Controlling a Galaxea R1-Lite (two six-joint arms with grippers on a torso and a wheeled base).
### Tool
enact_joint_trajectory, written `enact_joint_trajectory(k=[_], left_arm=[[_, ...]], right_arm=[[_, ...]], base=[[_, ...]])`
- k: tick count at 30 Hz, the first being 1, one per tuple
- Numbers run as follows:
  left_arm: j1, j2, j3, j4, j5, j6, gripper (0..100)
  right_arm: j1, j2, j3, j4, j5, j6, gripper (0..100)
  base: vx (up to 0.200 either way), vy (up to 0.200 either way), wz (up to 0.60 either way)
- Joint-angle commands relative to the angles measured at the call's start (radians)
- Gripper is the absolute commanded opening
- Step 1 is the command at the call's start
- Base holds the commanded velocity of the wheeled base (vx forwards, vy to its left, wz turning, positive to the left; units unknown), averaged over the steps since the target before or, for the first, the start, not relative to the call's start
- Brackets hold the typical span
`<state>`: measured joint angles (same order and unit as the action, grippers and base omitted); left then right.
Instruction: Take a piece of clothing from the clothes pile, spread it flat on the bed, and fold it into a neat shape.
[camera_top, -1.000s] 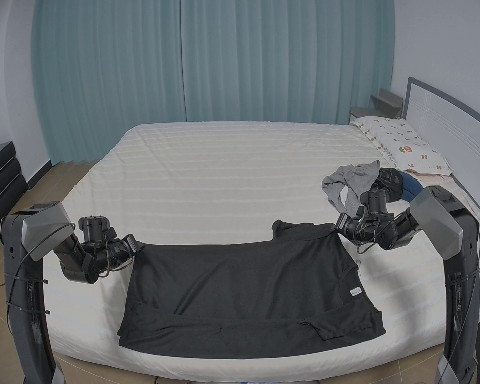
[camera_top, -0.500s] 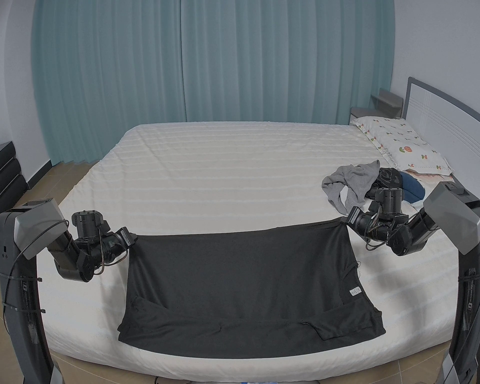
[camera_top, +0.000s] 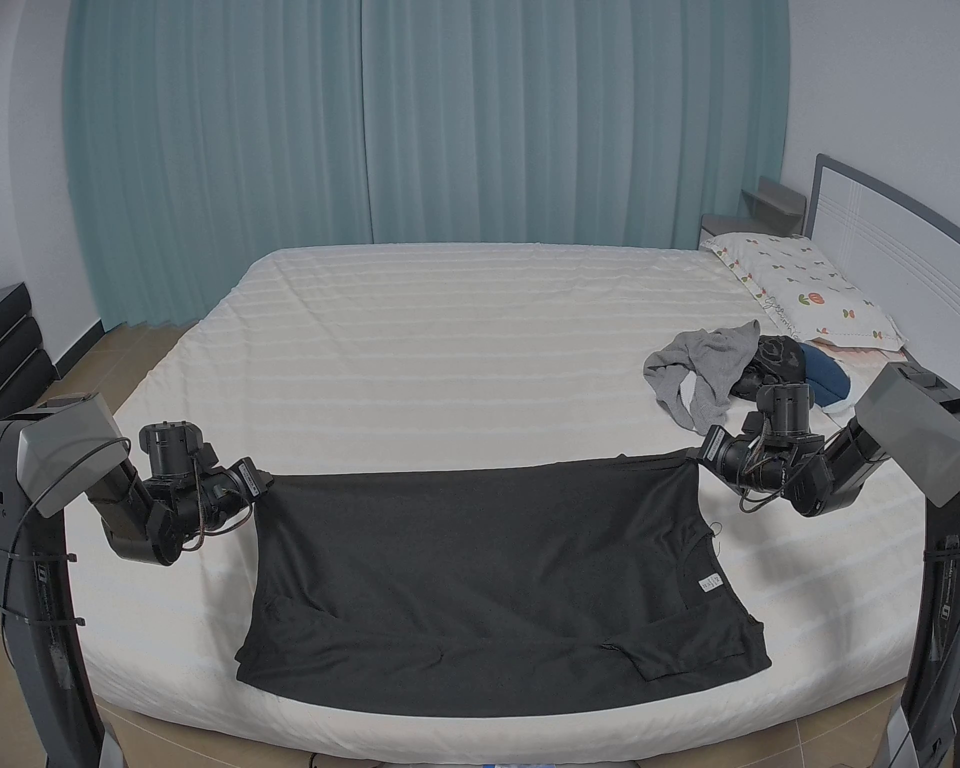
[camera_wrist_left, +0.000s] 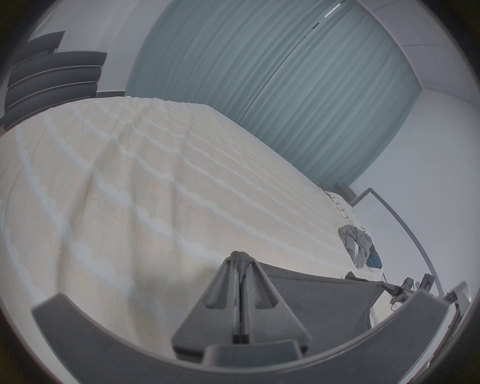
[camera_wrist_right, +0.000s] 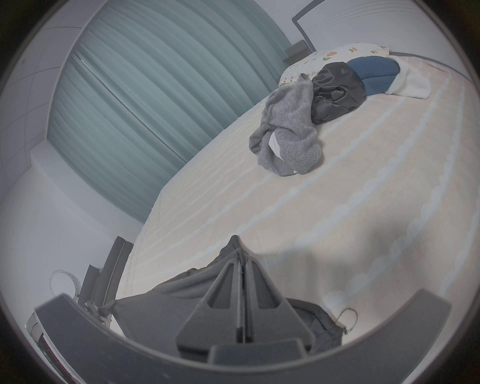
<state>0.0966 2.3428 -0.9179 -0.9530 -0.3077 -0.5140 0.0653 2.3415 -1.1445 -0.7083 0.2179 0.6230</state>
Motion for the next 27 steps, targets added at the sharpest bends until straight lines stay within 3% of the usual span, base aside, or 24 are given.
enact_joint_trajectory(k=[1, 21, 27], left_arm=[[0.003, -0.025, 0.028, 0.002, -0.004, 0.029, 0], [0.002, -0.149, 0.248, -0.023, -0.014, 0.158, 0], [-0.003, -0.165, 0.327, -0.023, -0.014, 0.218, 0]], right_arm=[[-0.004, -0.045, 0.060, 0.001, 0.028, -0.005, 0], [-0.001, -0.258, 0.425, -0.019, 0.090, -0.083, 0], [0.002, -0.263, 0.552, -0.020, 0.104, -0.163, 0]], base=[[0.000, 0.000, 0.00], [0.000, 0.000, 0.00], [0.000, 0.000, 0.00]])
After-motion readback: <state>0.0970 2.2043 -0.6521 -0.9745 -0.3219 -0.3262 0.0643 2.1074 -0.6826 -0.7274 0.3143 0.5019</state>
